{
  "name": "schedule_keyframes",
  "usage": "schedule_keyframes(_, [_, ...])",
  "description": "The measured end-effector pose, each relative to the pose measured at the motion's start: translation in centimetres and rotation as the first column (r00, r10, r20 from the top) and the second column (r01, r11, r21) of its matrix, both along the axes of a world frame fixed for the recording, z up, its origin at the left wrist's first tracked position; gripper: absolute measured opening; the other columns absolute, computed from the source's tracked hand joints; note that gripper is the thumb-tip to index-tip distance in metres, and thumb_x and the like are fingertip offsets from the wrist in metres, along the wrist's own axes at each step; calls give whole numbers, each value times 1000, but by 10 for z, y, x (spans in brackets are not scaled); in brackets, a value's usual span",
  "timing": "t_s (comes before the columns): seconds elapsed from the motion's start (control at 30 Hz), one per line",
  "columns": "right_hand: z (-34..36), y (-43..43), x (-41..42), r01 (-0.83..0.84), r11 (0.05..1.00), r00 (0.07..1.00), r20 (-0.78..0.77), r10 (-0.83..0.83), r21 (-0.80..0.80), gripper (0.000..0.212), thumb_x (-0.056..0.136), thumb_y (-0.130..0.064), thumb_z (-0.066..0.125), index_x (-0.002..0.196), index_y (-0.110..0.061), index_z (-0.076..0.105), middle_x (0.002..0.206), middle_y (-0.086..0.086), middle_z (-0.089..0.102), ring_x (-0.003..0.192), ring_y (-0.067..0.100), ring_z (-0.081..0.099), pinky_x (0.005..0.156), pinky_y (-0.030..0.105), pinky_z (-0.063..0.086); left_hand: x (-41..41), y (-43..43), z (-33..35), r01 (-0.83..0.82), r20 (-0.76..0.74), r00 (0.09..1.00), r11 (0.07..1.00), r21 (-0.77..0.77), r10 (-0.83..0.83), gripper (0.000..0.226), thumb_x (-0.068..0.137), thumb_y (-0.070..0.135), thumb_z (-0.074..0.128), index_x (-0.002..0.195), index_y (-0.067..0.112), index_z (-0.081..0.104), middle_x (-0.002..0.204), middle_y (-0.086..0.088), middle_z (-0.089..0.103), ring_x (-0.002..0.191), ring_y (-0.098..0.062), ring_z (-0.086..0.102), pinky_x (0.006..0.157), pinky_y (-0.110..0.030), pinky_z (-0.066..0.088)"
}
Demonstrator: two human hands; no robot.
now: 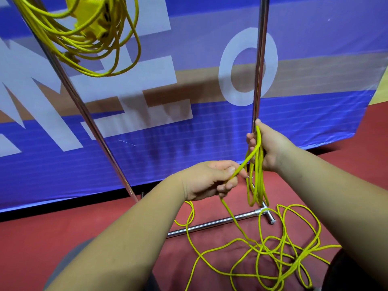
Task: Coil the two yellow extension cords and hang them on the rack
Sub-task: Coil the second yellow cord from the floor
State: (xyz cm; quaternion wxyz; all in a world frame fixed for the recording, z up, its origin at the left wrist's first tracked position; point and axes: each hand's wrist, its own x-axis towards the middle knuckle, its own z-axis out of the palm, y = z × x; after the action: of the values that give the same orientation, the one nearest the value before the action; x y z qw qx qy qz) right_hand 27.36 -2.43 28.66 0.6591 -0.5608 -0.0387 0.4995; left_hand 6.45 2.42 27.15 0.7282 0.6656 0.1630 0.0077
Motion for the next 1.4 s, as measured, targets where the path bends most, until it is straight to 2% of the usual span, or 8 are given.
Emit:
schedule_keyframes(0.27, [2,2,11,12,998,997,-76,-7,66,51,99,-58,67,115,-10,61,100,9,78,65,22,79,49,32,61,11,7,-17,-354,-182,926,927,-124,330,19,112,23,44,108,13,60,68,3,47,52,-11,30,58,-28,35])
schedule_keyframes(0.43, [-3,4,7,-103,994,994,28,102,48,38,98,-44,74,104,-8,62,87,8,72,58,17,75,52,27,61,10,5,-22,-199,-224,955,980,-8,192,23,114,29,40,108,18,59,69,5,46,53,-9,30,57,-25,35])
schedule_keyframes(0.77, [-10,17,9,-131,987,991,29,129,89,25,108,-29,57,84,-21,51,57,-11,44,36,2,32,31,16,20,8,10,-42,76,-264,964,989,127,-40,28,110,37,48,102,16,65,82,-1,69,70,-14,59,75,-28,51])
schedule_keyframes(0.87, [-7,18,10,-125,982,990,-44,132,143,25,108,-28,56,85,-19,53,55,-11,41,34,2,29,29,17,18,3,12,-57,335,-454,873,897,290,-179,27,101,47,63,103,21,70,94,6,73,88,-12,59,93,-29,47])
schedule_keyframes(1.0, [1,17,5,-100,958,975,-166,148,268,24,107,-26,56,84,-17,54,55,-11,40,33,2,28,28,17,19,11,14,-95,389,-581,813,777,495,-37,18,98,39,71,102,21,73,89,6,69,80,-6,56,79,-23,45])
schedule_keyframes(1.2, [19,17,-2,-69,924,961,-222,162,377,24,107,-26,55,86,-16,58,55,-12,39,34,3,28,31,17,16,11,8,-150,527,-681,725,717,456,-100,26,96,10,70,122,9,69,112,-4,69,98,-15,55,86,-27,43])
schedule_keyframes(1.3, [19,17,-2,-59,905,949,-257,182,422,22,107,-25,55,93,-12,65,55,-12,39,34,3,28,30,17,18,11,3,-164,530,-679,730,692,491,-77,39,95,18,74,134,16,67,142,-4,64,120,-18,59,97,-22,41])
schedule_keyframes(1.4, [18,16,1,-48,894,953,-247,174,445,21,107,-26,55,99,-11,67,55,-12,39,34,3,28,30,18,19,9,3,-171,567,-704,704,670,479,-93,38,101,28,67,139,23,65,144,2,64,131,-20,58,113,-32,43])
